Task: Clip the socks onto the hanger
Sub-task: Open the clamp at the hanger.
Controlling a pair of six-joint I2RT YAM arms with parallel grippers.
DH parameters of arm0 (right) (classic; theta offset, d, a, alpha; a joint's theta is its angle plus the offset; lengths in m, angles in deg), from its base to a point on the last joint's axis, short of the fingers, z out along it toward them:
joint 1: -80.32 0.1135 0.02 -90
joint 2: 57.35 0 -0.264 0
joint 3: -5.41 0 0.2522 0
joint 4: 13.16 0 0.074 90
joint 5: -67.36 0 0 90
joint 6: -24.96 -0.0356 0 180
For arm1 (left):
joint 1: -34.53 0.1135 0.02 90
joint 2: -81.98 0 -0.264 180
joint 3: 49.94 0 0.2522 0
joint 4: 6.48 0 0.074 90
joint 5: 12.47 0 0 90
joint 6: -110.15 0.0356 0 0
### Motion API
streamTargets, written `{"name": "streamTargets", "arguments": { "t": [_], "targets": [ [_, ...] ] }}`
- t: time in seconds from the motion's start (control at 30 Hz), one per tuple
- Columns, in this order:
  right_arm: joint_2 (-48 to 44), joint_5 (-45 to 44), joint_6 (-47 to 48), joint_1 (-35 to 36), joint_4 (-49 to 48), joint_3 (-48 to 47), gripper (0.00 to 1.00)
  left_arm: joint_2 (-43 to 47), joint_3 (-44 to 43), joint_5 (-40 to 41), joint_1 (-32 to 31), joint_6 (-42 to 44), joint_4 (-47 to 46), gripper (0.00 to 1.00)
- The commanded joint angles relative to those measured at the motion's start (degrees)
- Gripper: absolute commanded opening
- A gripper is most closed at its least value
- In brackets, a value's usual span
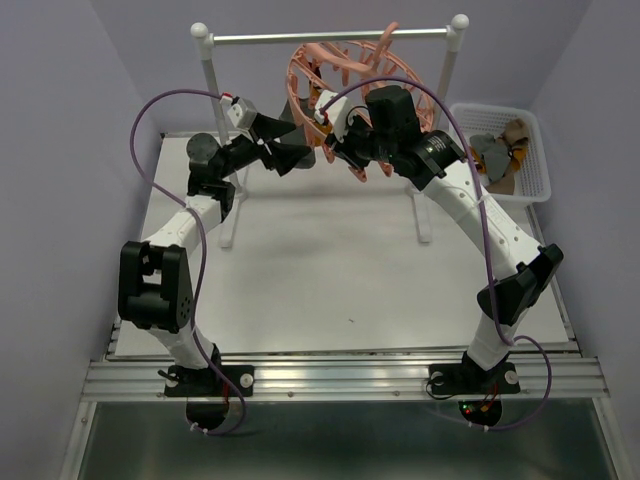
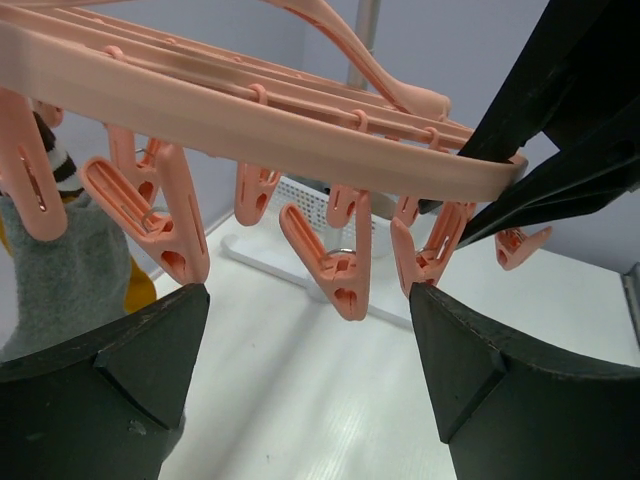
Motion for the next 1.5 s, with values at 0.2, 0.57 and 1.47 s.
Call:
{"name": "streamTargets", "arguments": {
  "t": [0.2,0.57,1.47],
  "targets": [
    [-2.15,-1.47,-2.08,-0.52,1.9,-2.44,0.27,-2.28,-3.44,-6.1,0.18,-12.87,-17.77,0.93],
    [-2.33,0.9,-2.87,-0.52,2.08,-2.44,0.27,-3.87,-2.91,-5.4,-0.52,-18.24,-25.08,0.92],
    [-4.35,3.19,-3.14,-0.52,3.05,-0.06,0.26,-7.21,-6.43,-5.31,-3.07,-21.05,-28.15,0.85]
  ]
}}
